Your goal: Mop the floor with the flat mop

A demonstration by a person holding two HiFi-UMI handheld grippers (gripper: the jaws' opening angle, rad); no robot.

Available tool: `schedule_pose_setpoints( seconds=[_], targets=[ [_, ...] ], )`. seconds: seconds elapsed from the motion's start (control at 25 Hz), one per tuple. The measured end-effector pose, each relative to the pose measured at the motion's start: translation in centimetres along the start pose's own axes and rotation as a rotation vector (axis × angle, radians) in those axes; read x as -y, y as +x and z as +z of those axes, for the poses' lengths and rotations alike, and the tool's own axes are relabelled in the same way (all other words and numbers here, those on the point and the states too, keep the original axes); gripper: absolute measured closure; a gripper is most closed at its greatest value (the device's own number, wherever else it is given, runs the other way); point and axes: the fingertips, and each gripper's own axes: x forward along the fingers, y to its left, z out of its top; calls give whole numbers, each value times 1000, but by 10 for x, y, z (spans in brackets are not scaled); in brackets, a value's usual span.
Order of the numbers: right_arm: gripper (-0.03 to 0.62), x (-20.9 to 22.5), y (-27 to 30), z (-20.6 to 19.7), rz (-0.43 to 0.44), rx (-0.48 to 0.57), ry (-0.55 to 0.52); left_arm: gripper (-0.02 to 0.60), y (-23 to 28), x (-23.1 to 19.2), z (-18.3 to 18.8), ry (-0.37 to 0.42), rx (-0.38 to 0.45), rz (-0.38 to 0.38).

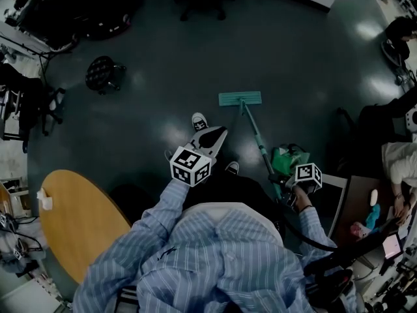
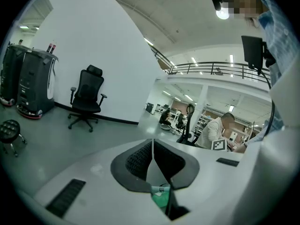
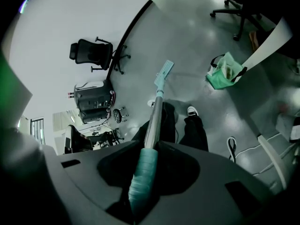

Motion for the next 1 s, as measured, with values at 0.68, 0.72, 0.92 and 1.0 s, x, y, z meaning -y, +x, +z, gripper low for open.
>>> schedule_pose_setpoints(
  seconds=[0.68, 0.72, 0.92, 1.0],
  targets=[
    [474, 10, -2, -32, 0, -53, -48, 566, 7, 26, -19, -21, -66, -35],
    [474, 10, -1, -33, 0, -55, -47, 566, 7, 25, -19, -20, -68, -31],
    [474, 10, 0, -33, -7, -61, -51, 566, 2, 18, -18, -38, -62, -15],
    [473, 7, 1, -34, -8, -61, -49, 566, -1, 16, -19, -43, -65, -13]
  ],
)
